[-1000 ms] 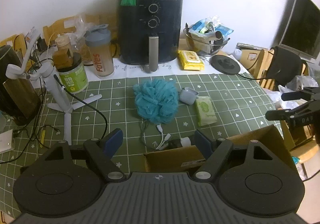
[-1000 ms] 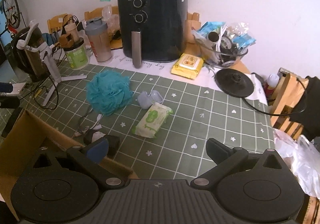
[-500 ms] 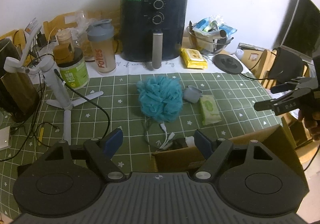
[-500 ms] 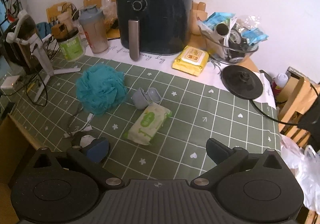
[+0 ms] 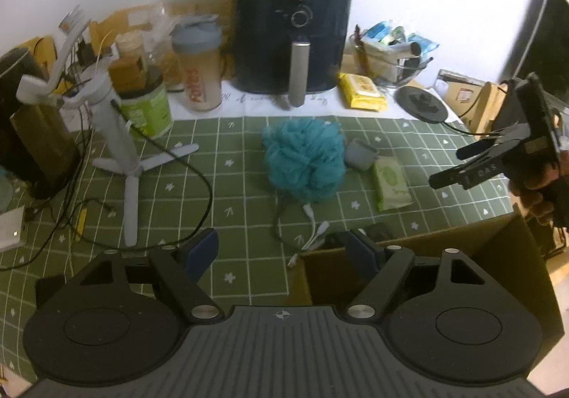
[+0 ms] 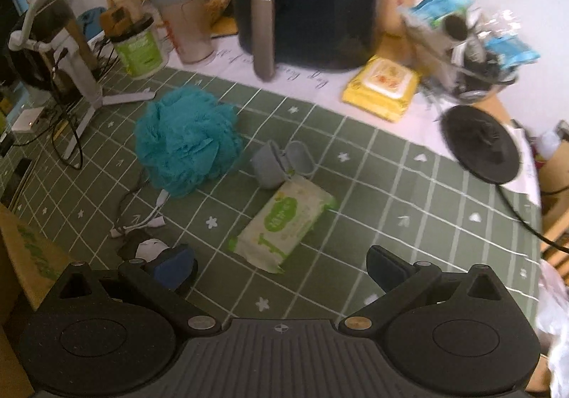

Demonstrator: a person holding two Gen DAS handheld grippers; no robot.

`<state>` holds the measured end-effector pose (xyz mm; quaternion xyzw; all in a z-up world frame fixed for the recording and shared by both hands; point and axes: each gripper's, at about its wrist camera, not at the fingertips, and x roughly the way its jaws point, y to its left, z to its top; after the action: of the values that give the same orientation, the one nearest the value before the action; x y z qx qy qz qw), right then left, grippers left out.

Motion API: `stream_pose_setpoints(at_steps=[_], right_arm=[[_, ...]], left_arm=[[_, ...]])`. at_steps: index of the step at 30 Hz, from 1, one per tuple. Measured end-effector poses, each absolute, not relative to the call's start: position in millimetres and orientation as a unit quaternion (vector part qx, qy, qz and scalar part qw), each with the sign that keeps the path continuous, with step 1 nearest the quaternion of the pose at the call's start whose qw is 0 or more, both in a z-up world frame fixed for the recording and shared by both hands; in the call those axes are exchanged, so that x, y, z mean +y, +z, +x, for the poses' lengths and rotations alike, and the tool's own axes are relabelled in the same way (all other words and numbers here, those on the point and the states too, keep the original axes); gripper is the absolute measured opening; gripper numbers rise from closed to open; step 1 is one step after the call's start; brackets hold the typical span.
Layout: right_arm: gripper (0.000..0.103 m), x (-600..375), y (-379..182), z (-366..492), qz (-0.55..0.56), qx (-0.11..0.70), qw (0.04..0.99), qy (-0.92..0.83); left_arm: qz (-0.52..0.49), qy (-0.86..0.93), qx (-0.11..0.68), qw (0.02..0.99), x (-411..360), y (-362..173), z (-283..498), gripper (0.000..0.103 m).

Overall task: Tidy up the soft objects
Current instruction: 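Move the right tool to the green-and-white wipes pack and grasp it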

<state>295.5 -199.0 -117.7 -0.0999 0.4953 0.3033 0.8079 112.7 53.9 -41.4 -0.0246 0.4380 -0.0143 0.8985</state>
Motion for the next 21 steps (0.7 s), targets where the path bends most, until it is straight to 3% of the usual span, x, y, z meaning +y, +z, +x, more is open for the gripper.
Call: stream_pose_setpoints(at_steps=[4, 9, 14, 18, 21], right_arm=[[0.102, -188.1, -139.9, 312.3, -0.1, 0.514, 0.792, 0.314], [0.09, -174.9, -167.2, 330.1, -0.105, 0.537, 0.779, 0.307], [0.088, -163.5, -185.1, 341.2, -0.095, 0.545, 0.775, 0.305], [0.076, -157.2, -197.6, 348.7, -0.085, 0.551, 0.777, 0.293], [0.076, -152.3, -204.2, 351.9, -0.09, 0.547, 0.788, 0.269]], left_arm=[[-0.028, -0.006, 0.45, 0.892, 60.0, -44.2, 110.1, 0.078], [-0.033, -0.004, 0.458, 0.888, 65.5, -47.0, 105.5, 0.078], [-0.037, 0.002, 0.469, 0.882, 68.9, -50.6, 103.0, 0.078], [-0.04, 0.007, 0.475, 0.879, 71.3, -52.1, 101.7, 0.078], [-0.041, 0.01, 0.478, 0.877, 72.2, -53.0, 102.3, 0.078]])
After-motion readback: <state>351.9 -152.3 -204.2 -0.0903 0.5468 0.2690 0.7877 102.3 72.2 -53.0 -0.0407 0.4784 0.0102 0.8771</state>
